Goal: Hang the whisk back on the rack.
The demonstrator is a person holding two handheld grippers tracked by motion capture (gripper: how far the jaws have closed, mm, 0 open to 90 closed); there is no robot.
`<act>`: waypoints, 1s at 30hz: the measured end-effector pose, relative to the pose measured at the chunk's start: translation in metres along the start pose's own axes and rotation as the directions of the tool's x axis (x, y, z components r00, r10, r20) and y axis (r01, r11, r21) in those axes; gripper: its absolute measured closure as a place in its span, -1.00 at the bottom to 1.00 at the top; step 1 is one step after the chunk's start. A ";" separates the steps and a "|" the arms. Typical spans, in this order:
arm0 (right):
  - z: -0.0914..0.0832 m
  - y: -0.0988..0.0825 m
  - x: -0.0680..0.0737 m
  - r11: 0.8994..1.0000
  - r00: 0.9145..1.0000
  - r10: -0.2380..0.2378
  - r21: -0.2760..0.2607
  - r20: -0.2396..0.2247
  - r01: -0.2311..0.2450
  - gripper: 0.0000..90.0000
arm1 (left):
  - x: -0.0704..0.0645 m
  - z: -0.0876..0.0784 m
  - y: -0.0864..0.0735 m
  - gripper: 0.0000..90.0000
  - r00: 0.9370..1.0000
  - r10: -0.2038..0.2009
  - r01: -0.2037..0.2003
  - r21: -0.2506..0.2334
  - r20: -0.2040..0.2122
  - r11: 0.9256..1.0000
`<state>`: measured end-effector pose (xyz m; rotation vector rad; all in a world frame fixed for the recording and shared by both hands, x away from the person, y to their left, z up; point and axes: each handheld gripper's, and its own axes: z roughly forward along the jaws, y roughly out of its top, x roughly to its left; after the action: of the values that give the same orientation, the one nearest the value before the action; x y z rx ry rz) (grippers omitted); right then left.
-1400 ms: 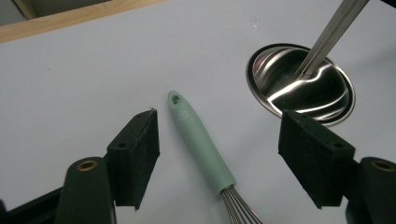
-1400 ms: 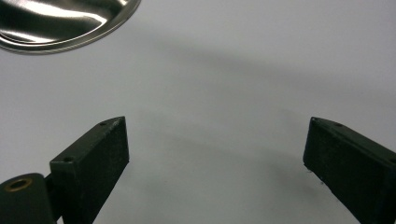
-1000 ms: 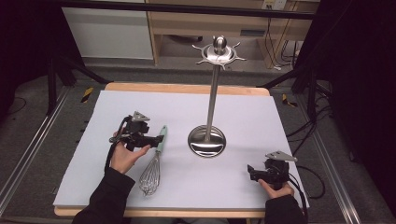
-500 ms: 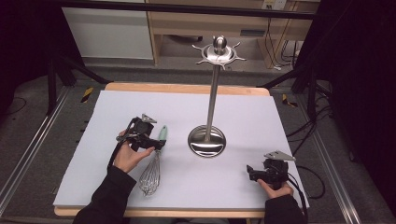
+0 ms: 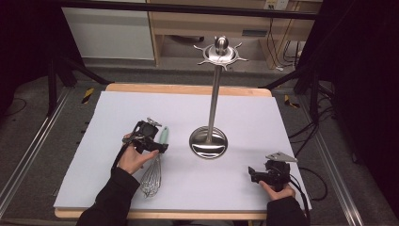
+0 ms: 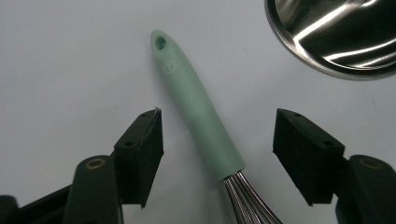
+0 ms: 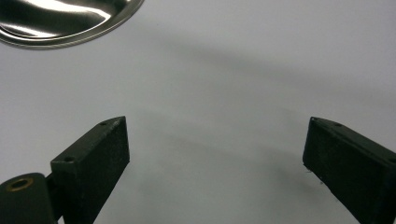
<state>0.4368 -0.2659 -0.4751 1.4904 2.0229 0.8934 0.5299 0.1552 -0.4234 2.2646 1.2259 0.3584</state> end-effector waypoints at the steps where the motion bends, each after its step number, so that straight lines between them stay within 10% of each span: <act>1: 0.000 0.000 0.000 1.000 1.000 0.000 0.000 0.000 0.000 -0.83 | 0.000 0.000 0.000 -0.23 1.000 0.000 0.000 0.000 0.000 1.000; 30: 0.001 0.000 0.000 1.000 1.000 -0.003 0.010 0.002 0.003 -0.83 | 0.004 0.023 -0.007 0.10 0.997 -0.077 0.074 0.136 0.015 0.988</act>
<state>0.4373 -0.2652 -0.4759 1.4928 2.0302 0.8823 0.5386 0.1540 -0.4464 2.3210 1.3579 0.2296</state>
